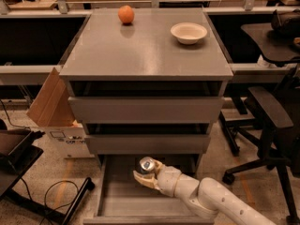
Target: Place redbull can into bottom drawer
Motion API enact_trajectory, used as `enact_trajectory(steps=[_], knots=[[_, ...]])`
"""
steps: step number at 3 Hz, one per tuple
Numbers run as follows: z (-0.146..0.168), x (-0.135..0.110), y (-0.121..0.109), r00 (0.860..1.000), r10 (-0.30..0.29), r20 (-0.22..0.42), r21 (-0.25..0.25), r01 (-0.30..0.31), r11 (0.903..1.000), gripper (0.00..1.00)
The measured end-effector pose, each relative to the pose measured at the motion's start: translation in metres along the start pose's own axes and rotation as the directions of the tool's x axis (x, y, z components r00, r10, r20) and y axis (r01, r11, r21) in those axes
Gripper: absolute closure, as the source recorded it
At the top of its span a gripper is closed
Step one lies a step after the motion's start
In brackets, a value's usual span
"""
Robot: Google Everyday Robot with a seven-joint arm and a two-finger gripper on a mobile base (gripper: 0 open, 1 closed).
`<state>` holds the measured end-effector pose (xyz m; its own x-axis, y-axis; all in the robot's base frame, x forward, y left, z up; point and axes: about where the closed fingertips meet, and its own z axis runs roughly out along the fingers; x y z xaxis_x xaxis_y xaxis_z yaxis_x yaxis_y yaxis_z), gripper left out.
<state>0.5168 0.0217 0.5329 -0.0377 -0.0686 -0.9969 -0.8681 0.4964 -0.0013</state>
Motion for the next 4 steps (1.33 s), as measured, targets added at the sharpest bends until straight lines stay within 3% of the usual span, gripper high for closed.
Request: enact_trajectory(steps=[1, 2, 3, 4], knots=[[0.0, 0.0, 0.0, 1.0, -0.001, 0.0, 0.0, 0.001, 1.0, 1.0], [0.037, 0.038, -0.004, 0.998, -0.05, -0.022, -0.052, 0.049, 0.9974, 1.0], [0.086, 0.102, -0.002, 0.996, -0.089, -0.017, -0.147, 0.086, 0.9854, 1.0], [0.137, 0.197, 0.022, 0.996, -0.075, -0.054, -0.316, 0.054, 0.9472, 1.0]])
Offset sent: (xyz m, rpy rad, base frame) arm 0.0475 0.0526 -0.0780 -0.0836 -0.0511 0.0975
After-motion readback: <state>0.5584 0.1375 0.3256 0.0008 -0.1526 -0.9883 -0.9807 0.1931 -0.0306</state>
